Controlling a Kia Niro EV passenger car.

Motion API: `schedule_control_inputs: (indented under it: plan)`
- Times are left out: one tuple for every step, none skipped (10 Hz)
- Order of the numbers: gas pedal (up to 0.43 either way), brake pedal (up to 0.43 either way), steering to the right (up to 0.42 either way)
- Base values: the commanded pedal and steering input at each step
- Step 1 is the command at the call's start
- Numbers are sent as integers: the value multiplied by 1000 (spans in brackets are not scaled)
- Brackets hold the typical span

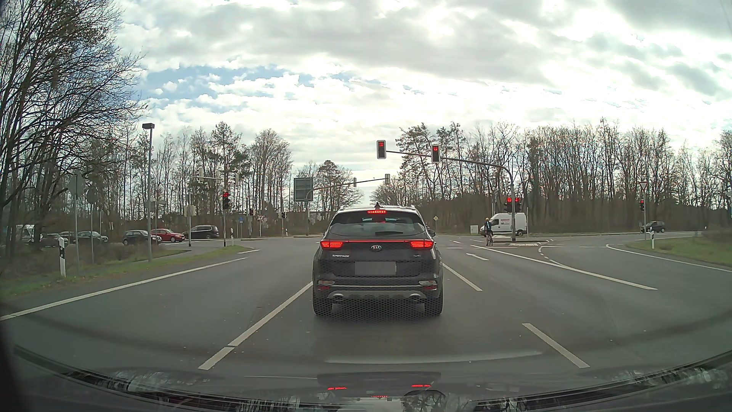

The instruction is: Follow the waypoints while adhering to traffic rules and regulations

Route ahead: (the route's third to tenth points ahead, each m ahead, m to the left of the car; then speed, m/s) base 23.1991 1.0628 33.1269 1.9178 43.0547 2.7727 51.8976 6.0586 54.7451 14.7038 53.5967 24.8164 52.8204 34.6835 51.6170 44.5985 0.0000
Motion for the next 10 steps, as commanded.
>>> schedule_control_inputs:
  plan:
    - [0, 299, -2]
    - [0, 299, -1]
    - [0, 293, -2]
    - [0, 299, -1]
    - [0, 299, -1]
    - [0, 299, -1]
    - [0, 299, -1]
    - [0, 299, -2]
    - [0, 299, -1]
    - [0, 293, -2]
